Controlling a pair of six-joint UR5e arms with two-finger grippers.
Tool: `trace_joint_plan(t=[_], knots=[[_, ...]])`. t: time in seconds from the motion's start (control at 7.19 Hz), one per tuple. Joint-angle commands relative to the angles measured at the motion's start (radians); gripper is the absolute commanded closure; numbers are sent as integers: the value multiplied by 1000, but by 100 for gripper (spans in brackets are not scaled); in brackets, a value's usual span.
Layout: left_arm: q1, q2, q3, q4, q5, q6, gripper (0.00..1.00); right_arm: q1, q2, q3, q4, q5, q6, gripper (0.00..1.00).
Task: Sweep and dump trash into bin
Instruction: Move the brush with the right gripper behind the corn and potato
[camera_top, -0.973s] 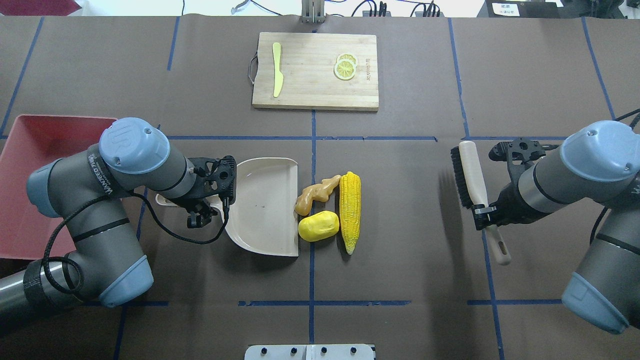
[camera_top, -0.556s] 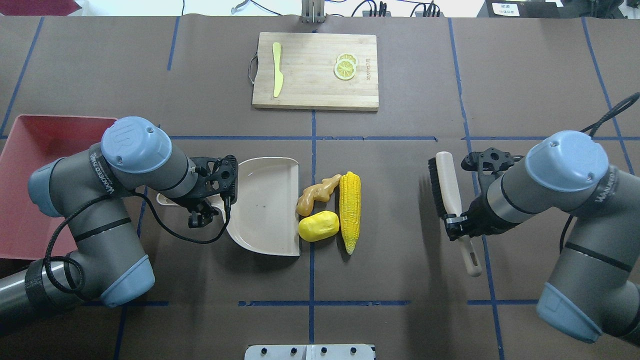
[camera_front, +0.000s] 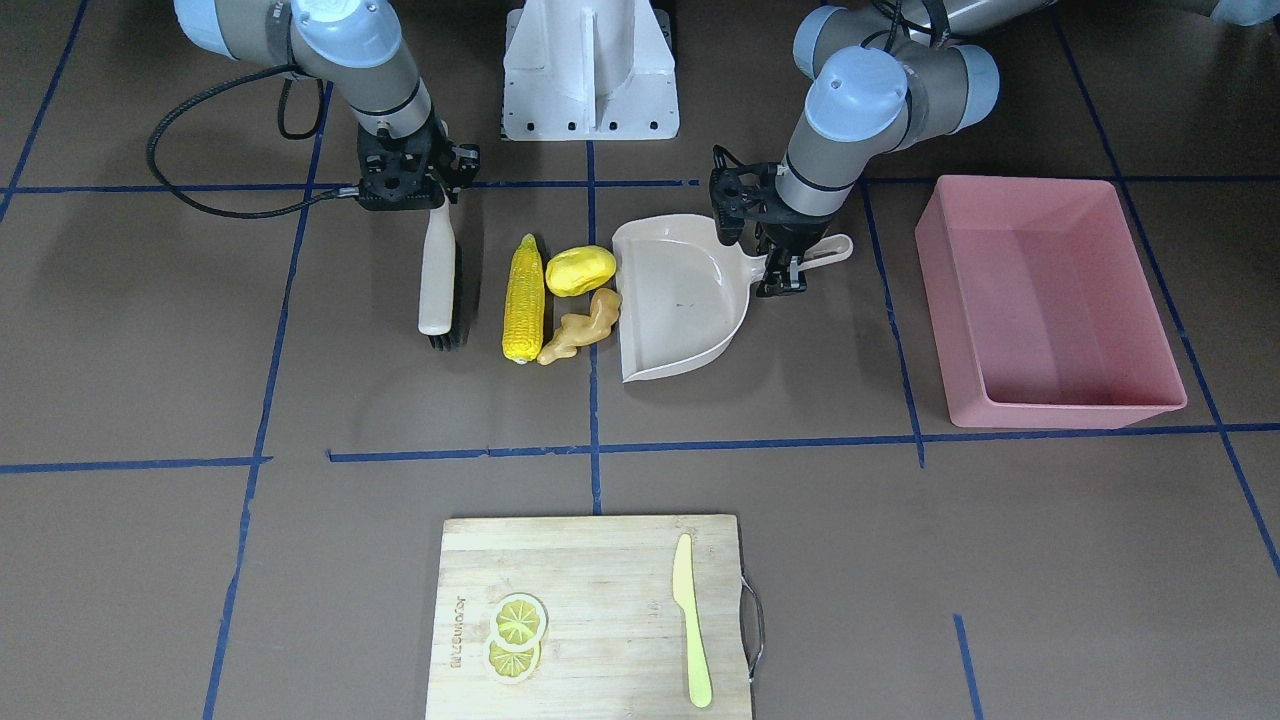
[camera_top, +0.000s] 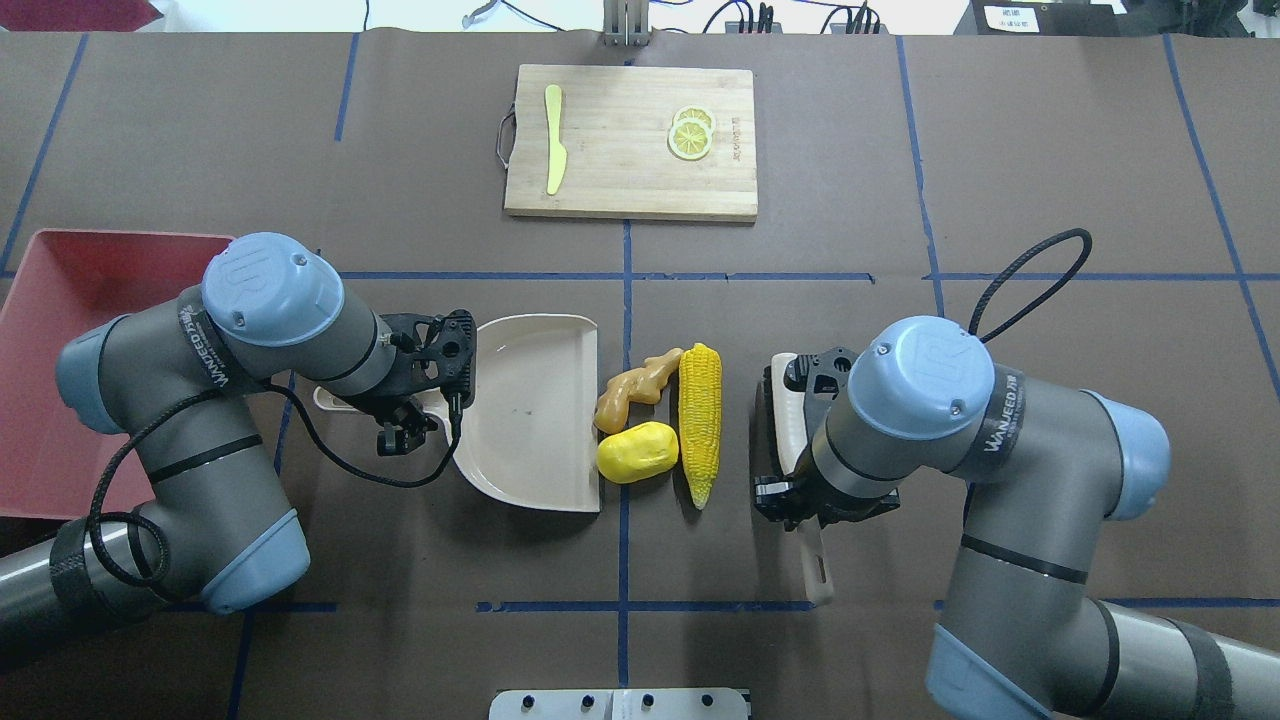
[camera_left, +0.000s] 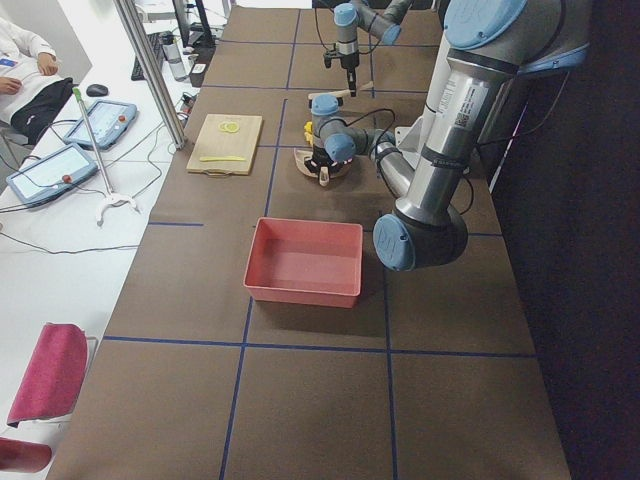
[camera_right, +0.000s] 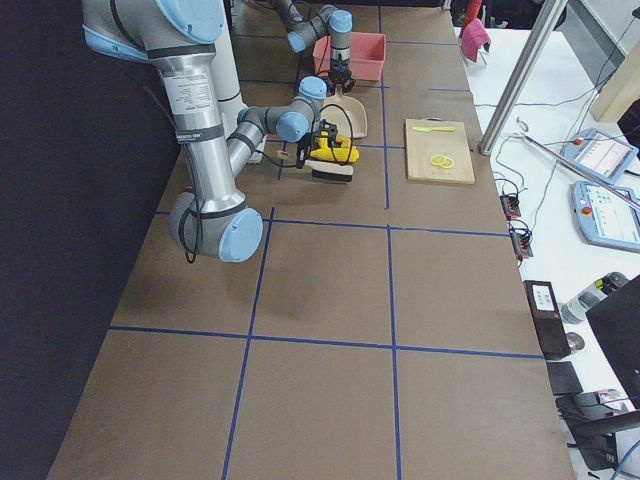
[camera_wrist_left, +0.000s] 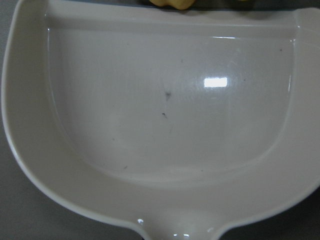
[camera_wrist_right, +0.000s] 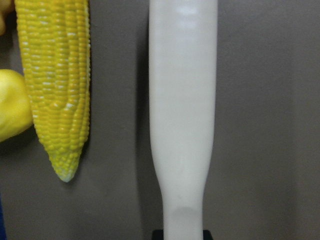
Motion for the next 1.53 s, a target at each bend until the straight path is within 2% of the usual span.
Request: trace_joint_plan(t=[0.0, 1.11, 1.39], knots=[[0, 0, -1, 0, -1, 0, 97, -20, 56, -52, -3, -36, 13, 100], [0, 0, -1, 0, -1, -2, 97, -40, 183, -143, -3, -36, 41, 100], [0, 0, -1, 0, -1, -2, 97, -43, 246, -210, -2, -36, 52, 100]])
